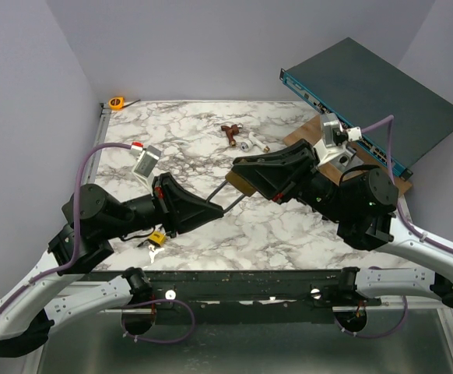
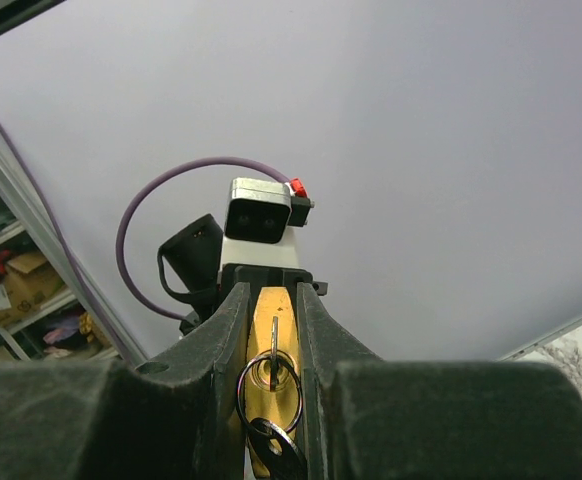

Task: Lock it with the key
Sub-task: Lock the lock.

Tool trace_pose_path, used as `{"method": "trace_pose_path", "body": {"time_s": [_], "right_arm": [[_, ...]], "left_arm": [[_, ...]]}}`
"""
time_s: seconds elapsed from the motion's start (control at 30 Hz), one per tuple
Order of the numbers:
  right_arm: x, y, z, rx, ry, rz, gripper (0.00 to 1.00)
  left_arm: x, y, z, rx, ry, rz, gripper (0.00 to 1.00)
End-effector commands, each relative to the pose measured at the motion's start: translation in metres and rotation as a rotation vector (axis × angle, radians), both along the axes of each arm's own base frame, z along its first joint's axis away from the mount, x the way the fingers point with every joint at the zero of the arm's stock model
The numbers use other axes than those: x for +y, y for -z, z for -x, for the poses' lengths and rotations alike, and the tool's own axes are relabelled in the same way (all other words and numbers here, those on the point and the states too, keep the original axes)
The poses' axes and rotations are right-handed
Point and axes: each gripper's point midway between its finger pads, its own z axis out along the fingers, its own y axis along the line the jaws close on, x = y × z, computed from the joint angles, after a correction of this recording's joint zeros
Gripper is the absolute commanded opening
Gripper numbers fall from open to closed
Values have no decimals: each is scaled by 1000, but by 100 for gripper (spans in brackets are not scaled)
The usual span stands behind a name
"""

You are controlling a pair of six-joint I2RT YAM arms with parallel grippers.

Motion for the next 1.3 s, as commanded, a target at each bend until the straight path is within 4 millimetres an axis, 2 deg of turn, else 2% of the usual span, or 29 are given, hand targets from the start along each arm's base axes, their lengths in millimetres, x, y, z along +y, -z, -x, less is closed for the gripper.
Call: {"method": "trace_pose_path", "body": {"time_s": [0.0,0.33,0.73,1.0,1.27], "right_arm": [[56,174,21,162,-140,521,1],[66,186,28,178,-173,540,1],[69,203,35,187,-175,584,1],[70,202,37,171,-174,595,1],[71,213,41,168,-183,646,1]], "left_arm": [[0,-83,-21,-145,-96,304,0],[-1,-98,-21,-166,-88,345,0],[-18,-113,-20,-166,-23,346,0],[-35,-108,-21,-115,35,306,0],[-51,-105,-21,-77,93,255,0]]}}
